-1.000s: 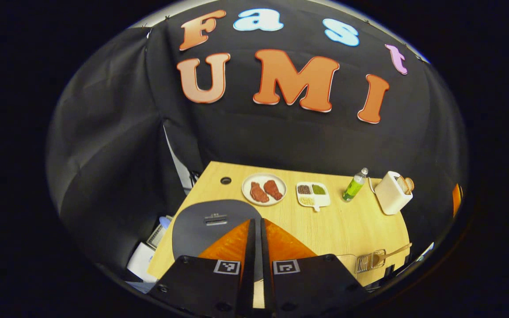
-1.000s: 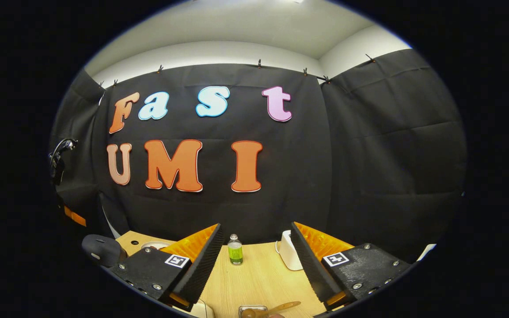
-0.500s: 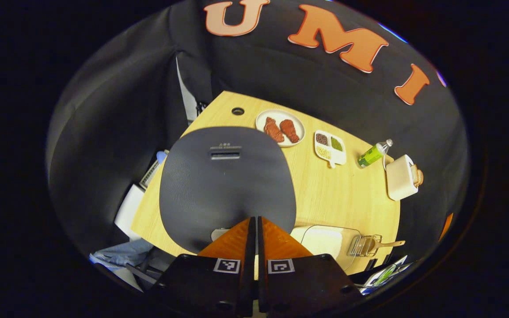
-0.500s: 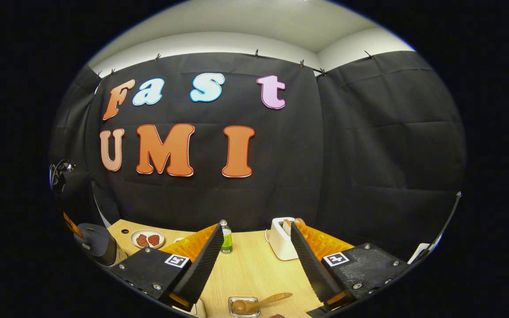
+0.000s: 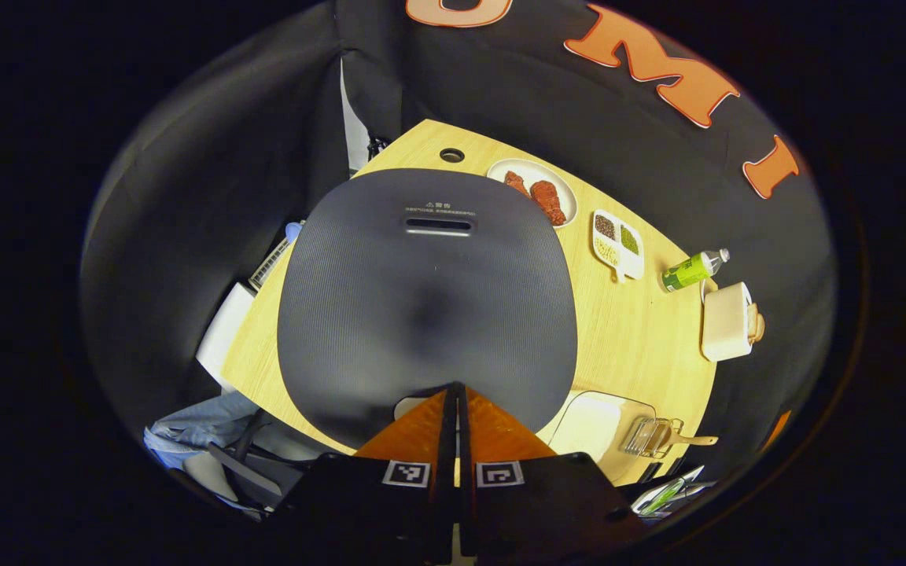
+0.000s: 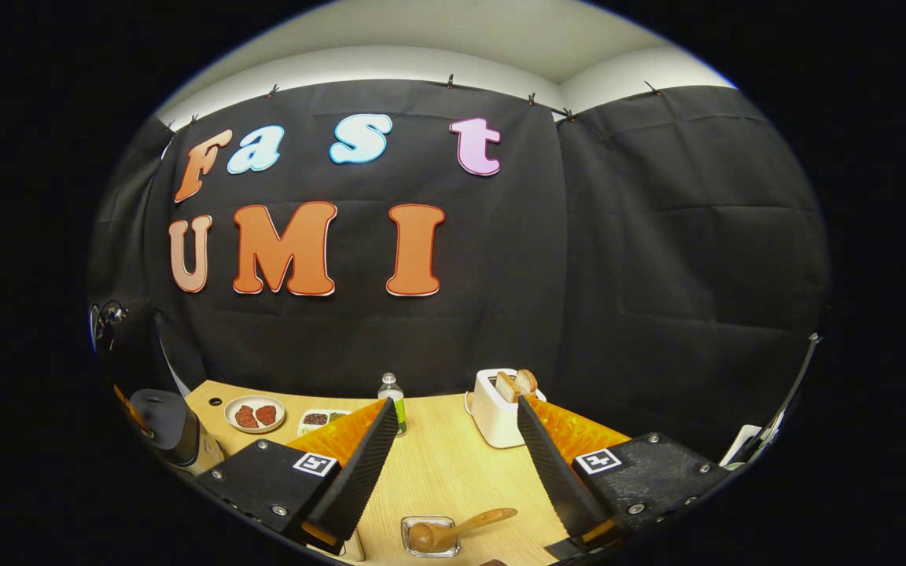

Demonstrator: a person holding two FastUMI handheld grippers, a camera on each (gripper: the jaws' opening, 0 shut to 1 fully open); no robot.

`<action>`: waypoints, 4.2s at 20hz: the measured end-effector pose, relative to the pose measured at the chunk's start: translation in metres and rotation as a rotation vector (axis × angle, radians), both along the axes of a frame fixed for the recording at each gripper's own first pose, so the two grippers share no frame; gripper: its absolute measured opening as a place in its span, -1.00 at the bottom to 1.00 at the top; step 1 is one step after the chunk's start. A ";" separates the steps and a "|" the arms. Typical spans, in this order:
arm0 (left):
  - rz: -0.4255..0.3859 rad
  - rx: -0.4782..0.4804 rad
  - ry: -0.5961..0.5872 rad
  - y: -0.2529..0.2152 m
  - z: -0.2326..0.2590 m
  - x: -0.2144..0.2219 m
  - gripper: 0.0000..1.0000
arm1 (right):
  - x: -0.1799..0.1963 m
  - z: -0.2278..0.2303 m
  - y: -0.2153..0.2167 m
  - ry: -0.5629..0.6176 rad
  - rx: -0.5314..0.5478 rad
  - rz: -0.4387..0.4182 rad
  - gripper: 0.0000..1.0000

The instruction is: Close the left gripper, press the button to open the rice cooker; take a wooden spoon from the chopstick holder with the right hand, scoop a spoonful of rice and pour it into the rice cooker, then put the wooden spoon back into the chopstick holder.

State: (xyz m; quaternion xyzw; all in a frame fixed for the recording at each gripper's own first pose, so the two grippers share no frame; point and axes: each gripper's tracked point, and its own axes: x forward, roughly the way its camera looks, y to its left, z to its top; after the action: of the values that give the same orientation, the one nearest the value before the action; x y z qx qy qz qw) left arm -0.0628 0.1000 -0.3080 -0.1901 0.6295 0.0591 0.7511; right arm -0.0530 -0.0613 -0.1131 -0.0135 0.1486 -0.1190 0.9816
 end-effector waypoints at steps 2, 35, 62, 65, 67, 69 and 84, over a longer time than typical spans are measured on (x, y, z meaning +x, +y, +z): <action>-0.007 -0.003 0.010 -0.003 -0.001 -0.004 -0.84 | -0.001 -0.003 0.001 0.008 0.003 -0.001 0.89; -0.016 0.561 -0.967 -0.020 0.229 0.069 -0.64 | -0.052 -0.154 -0.058 0.374 0.293 -0.103 0.88; 0.047 0.597 -0.904 0.015 0.211 0.026 0.50 | -0.042 -0.251 0.016 0.540 0.512 -0.067 -0.71; 0.035 0.593 -0.906 0.019 0.208 0.033 0.51 | -0.038 -0.235 0.022 0.482 0.471 -0.031 -0.71; 0.022 0.578 -0.920 0.016 0.205 0.039 0.50 | -0.036 -0.226 0.025 0.452 0.450 -0.019 -0.71; 0.009 0.553 -0.934 0.014 0.204 0.044 0.50 | -0.033 -0.211 0.028 0.412 0.426 -0.015 -0.75; -0.058 0.462 -1.007 0.045 0.188 0.076 0.54 | -0.019 -0.115 0.125 0.252 0.401 0.129 -0.80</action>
State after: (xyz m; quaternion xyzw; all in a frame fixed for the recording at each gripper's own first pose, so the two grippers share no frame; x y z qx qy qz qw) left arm 0.0134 0.1446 -0.1201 -0.0079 0.1682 0.0767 0.9827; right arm -0.0721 0.0640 -0.2280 0.1573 0.2891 -0.0215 0.9441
